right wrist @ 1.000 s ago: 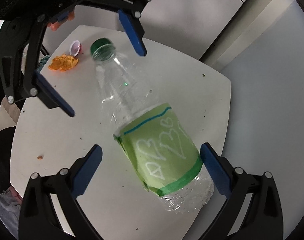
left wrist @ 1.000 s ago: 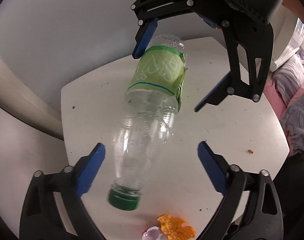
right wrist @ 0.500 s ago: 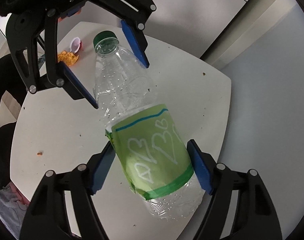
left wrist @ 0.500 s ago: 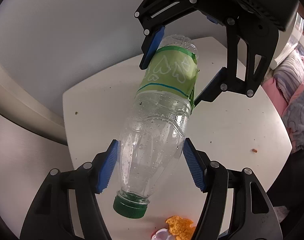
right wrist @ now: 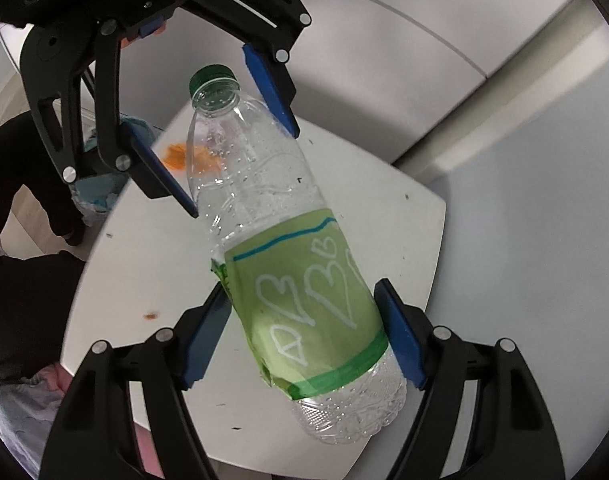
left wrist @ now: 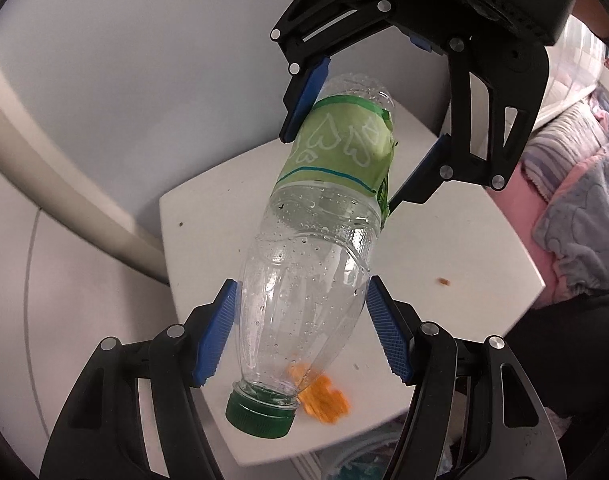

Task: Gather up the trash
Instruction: 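Lift the bottle with both grippers and carry it over the wastebasket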

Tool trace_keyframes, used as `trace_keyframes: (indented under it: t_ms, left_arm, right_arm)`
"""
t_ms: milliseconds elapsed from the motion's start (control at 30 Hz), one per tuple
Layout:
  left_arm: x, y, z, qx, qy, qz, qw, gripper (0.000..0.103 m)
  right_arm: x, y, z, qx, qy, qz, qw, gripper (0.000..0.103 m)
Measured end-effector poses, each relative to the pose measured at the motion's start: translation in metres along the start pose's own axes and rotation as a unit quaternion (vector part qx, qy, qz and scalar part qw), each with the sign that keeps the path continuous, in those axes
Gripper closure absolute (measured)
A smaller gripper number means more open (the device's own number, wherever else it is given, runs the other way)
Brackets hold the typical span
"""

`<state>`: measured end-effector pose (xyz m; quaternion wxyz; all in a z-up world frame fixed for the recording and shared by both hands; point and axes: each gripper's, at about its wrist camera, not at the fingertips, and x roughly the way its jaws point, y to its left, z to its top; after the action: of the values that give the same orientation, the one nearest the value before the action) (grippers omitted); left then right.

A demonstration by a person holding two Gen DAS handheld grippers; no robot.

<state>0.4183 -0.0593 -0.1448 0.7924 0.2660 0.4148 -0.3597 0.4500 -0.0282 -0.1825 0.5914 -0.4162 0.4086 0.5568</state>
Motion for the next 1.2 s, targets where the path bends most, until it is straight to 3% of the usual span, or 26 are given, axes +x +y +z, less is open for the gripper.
trace_keyframes:
  t_ms: [267,600,867,1200]
  left_arm:
    - [-0.05,-0.03,-0.029,-0.011,0.001,0.035,0.9993,0.04]
    - [-0.109,-0.065,-0.092,-0.052,0.003,0.073,0.996,0.04]
    - [-0.143,-0.082,-0.158,-0.101,0.013,0.093,0.9904,0.04]
    - [-0.154,-0.105,-0.242,-0.157,0.037,0.101,0.9818,0.04]
  right_arm:
    - [-0.029,0.038,0.024,-0.03,-0.015,-0.007,0.999,0.033]
    - [-0.043,0.095,0.068,-0.076,-0.04,-0.005,0.996,0.033]
    - [-0.038,0.141,0.107,-0.124,-0.055,0.006,0.991,0.033]
    - [-0.003,0.199,0.151,-0.171,-0.061,0.047,0.982,0.033]
